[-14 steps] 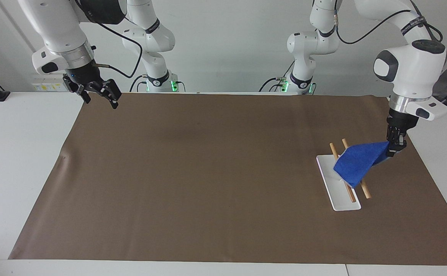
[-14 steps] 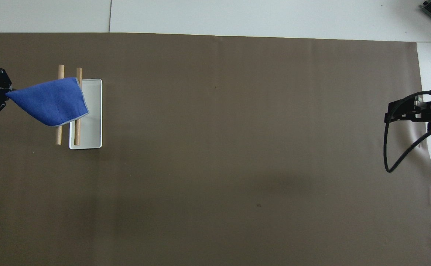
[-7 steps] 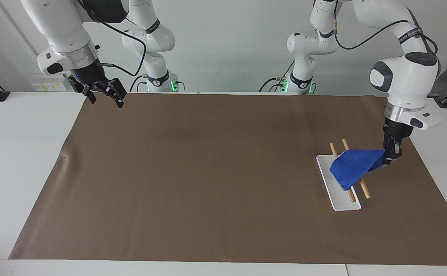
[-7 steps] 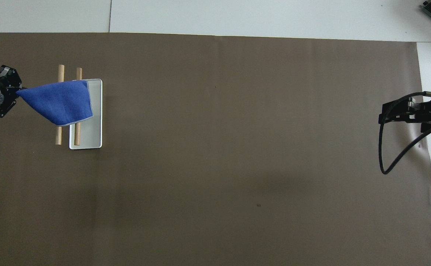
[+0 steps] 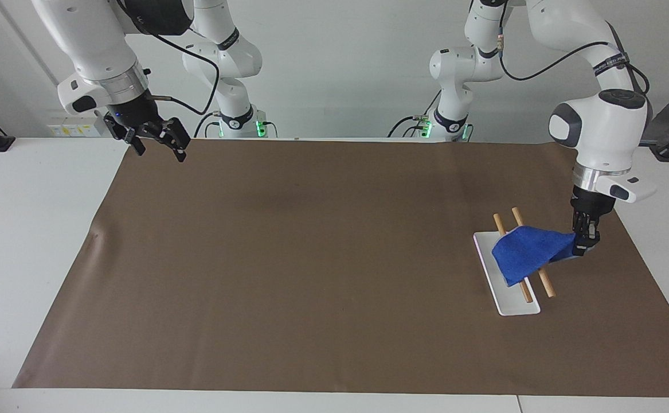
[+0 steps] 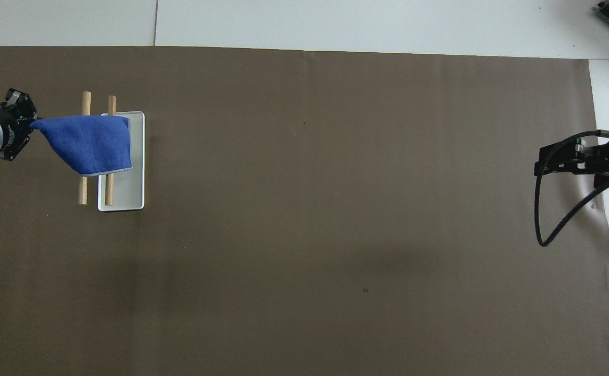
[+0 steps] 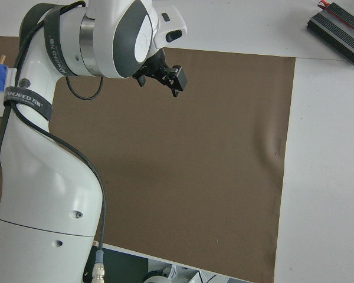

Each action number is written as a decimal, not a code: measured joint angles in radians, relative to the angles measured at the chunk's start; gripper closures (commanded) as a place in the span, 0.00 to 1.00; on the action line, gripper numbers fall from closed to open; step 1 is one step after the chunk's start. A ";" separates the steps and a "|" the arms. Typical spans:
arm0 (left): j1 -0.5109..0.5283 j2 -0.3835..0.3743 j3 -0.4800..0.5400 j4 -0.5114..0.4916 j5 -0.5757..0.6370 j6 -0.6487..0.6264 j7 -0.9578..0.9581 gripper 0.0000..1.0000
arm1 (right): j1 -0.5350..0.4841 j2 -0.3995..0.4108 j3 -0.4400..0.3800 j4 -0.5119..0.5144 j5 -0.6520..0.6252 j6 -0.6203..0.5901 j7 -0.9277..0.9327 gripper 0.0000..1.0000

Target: Right arm passes towel to left arm to hang

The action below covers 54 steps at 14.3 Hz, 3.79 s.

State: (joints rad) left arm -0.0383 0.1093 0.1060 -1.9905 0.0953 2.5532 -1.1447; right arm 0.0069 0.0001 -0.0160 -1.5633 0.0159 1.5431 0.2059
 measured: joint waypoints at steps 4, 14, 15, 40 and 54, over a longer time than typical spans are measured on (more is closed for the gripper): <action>0.005 0.007 0.006 -0.017 0.000 0.028 0.000 0.98 | 0.000 0.000 0.000 -0.004 0.000 0.000 0.000 0.00; 0.005 0.007 0.007 -0.017 0.000 0.041 -0.001 0.37 | 0.000 -0.002 0.000 -0.007 0.000 0.000 0.000 0.00; 0.005 0.007 0.007 -0.017 0.000 0.041 -0.001 0.36 | 0.000 -0.002 0.000 -0.007 0.000 0.000 0.000 0.00; 0.002 0.016 -0.070 0.459 -0.017 -0.987 0.786 0.45 | -0.001 -0.003 -0.002 -0.008 0.000 0.000 -0.031 0.00; 0.000 -0.126 -0.118 0.357 -0.038 -1.011 0.927 0.11 | -0.001 -0.003 -0.002 -0.009 0.000 0.000 -0.031 0.00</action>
State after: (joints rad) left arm -0.0381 -0.0164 -0.0118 -1.6330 0.0569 1.5420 -0.2179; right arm 0.0063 -0.0028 -0.0176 -1.5722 0.0163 1.5431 0.1746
